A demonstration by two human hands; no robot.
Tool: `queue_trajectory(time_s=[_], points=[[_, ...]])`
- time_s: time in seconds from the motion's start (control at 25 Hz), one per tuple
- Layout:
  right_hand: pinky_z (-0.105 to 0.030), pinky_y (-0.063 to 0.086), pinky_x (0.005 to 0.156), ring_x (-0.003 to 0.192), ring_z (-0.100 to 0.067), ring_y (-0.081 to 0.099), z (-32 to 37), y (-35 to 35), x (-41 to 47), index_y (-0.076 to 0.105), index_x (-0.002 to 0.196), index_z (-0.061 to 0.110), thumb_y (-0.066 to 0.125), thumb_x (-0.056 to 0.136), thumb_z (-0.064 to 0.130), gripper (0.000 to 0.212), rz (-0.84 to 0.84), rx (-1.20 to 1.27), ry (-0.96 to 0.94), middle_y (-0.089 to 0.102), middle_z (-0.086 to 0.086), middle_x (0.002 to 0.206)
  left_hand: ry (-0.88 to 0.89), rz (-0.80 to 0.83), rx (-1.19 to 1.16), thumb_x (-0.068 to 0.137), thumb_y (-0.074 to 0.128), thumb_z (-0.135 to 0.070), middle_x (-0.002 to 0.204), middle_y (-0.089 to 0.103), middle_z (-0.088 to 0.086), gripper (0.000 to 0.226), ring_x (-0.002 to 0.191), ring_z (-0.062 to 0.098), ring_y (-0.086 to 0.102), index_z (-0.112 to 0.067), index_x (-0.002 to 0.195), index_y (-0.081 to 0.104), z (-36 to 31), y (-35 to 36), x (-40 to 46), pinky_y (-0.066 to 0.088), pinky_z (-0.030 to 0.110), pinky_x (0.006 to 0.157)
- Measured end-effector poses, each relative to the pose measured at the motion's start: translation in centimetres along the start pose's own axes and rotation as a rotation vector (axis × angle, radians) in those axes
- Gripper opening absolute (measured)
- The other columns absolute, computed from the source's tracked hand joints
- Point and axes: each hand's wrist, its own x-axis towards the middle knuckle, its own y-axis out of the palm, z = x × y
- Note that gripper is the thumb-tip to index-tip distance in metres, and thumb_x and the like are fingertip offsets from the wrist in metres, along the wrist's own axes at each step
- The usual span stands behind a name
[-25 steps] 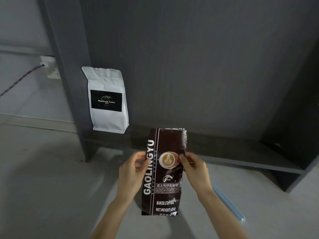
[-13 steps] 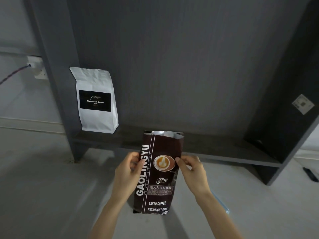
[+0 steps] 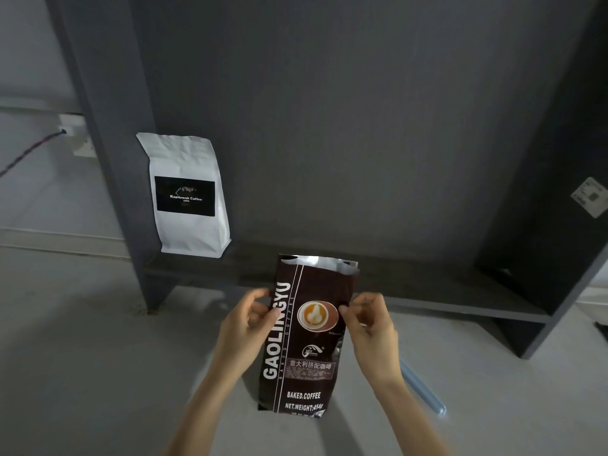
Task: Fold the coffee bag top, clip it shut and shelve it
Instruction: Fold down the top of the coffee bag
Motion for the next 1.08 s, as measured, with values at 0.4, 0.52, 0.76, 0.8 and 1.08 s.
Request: queue_trajectory(time_s=[0.4, 0.52, 0.76, 0.8, 1.08], points=[[-0.005, 0.046, 0.053, 0.066, 0.007, 0.061, -0.48, -0.21, -0.02, 0.054, 0.096, 0.029, 0.055, 0.085, 0.011, 0.021, 0.040, -0.013, -0.014, 0.064, 0.008, 0.072, 0.024, 0.034, -0.102, 0.085, 0.057, -0.013, 0.091, 0.069, 0.008, 0.004, 0.088, 0.019, 0.064, -0.015, 0.087, 0.059, -0.25, 0.13, 0.06, 0.047, 0.033, 0.080], [-0.011, 0.051, 0.057, 0.074, 0.001, 0.064, -0.31, -0.21, -0.11, 0.052, 0.084, 0.037, 0.053, 0.086, 0.007, 0.030, 0.074, 0.026, -0.022, 0.067, 0.009, 0.078, 0.019, 0.045, -0.119, 0.086, 0.054, -0.010, 0.087, 0.068, -0.002, 0.013, 0.085, 0.012, 0.063, -0.023, 0.084, 0.057, -0.27, -0.05, -0.03, 0.046, 0.031, 0.078], [-0.012, 0.048, 0.062, 0.073, 0.002, 0.060, -0.49, -0.17, -0.02, 0.056, 0.073, 0.028, 0.038, 0.070, -0.025, 0.057, 0.130, 0.054, -0.047, 0.065, 0.008, 0.077, 0.088, 0.045, -0.124, 0.087, 0.042, 0.007, 0.088, 0.067, -0.004, 0.038, 0.079, -0.010, 0.062, -0.021, 0.090, 0.067, -0.53, -0.30, -0.29, 0.043, 0.004, 0.072], [-0.011, 0.048, 0.060, 0.072, 0.002, 0.060, -0.52, -0.19, -0.08, 0.057, 0.072, 0.028, 0.039, 0.069, -0.026, 0.057, 0.142, 0.071, -0.044, 0.064, 0.009, 0.076, 0.084, 0.051, -0.150, 0.087, 0.041, 0.007, 0.086, 0.067, -0.007, 0.042, 0.078, -0.012, 0.061, -0.025, 0.085, 0.068, -0.60, -0.33, -0.42, 0.043, 0.001, 0.070], [-0.006, 0.047, 0.060, 0.069, 0.007, 0.059, -0.38, -0.20, -0.10, 0.060, 0.075, 0.027, 0.035, 0.092, 0.003, 0.039, 0.169, 0.143, 0.034, 0.065, 0.010, 0.077, 0.016, 0.098, -0.219, 0.089, 0.037, 0.002, 0.077, 0.073, -0.020, 0.049, 0.081, -0.009, 0.063, -0.033, 0.076, 0.069, -0.17, -0.53, -0.35, 0.045, 0.003, 0.070]])
